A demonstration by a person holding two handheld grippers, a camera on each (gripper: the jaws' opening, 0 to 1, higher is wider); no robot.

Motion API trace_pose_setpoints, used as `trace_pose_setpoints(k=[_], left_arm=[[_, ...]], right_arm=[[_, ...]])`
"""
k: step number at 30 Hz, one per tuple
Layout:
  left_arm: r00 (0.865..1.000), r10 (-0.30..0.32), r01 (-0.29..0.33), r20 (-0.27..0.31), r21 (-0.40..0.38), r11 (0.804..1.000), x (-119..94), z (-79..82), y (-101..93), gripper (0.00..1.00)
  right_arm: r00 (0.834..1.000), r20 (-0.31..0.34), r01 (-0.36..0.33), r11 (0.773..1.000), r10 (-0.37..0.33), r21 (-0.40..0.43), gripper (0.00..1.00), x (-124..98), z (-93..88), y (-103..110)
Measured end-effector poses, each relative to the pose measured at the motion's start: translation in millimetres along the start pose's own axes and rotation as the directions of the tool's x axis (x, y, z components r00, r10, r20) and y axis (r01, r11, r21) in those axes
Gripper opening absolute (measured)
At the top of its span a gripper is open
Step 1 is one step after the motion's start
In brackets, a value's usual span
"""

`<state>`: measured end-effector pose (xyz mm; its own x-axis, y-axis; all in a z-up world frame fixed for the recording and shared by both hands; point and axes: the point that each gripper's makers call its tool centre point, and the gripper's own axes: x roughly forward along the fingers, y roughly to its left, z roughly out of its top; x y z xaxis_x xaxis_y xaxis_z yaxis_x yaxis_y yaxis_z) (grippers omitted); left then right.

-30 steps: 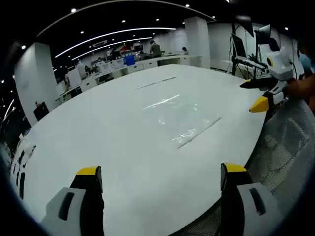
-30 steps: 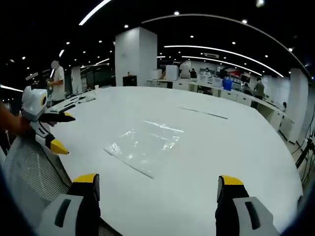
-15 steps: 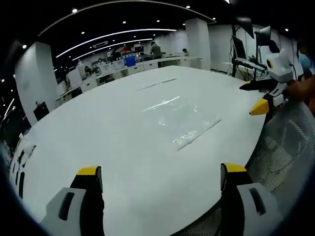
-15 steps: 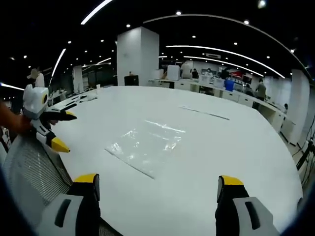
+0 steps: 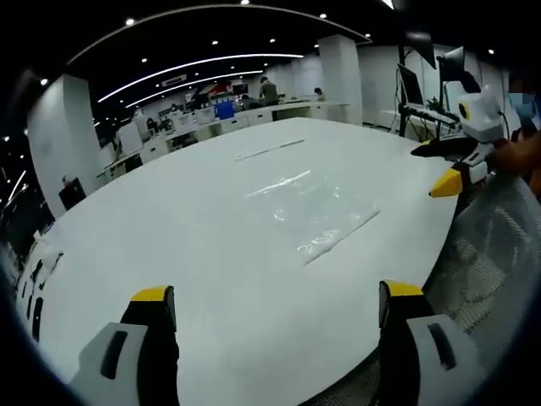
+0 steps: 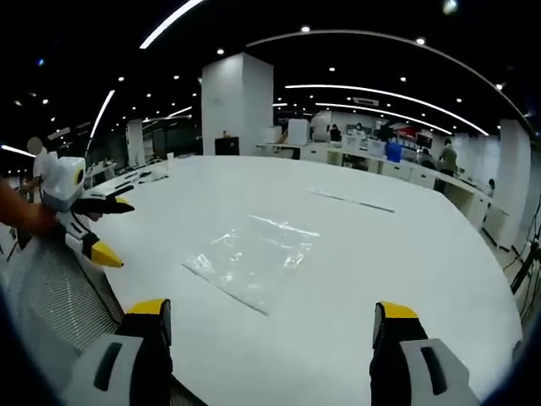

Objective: Open the resealable bag by pulling the two sides of the seal apart until the entire bag opening is separated and visibly accessible.

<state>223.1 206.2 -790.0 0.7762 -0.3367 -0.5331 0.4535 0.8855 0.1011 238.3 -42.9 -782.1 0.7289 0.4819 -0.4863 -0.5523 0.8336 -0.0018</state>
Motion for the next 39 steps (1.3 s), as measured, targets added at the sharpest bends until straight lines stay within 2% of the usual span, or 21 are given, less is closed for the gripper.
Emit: trace_pose_setpoints(k=[30, 39], left_arm=[[0.999, -0.021, 0.021, 0.028, -0.005, 1.000, -1.5, 5.6, -2.6, 0.99], [1.000, -0.020, 0.020, 0.023, -0.015, 1.000, -0.4, 4.5, -2.0, 0.99]], right_arm=[[0.999, -0.043, 0.000, 1.000, 0.000, 0.003, 1.00, 0.5, -8.7, 1.5], [0.999, -0.033, -0.004, 1.000, 0.005, 0.013, 1.00, 0.5, -7.0, 1.0]])
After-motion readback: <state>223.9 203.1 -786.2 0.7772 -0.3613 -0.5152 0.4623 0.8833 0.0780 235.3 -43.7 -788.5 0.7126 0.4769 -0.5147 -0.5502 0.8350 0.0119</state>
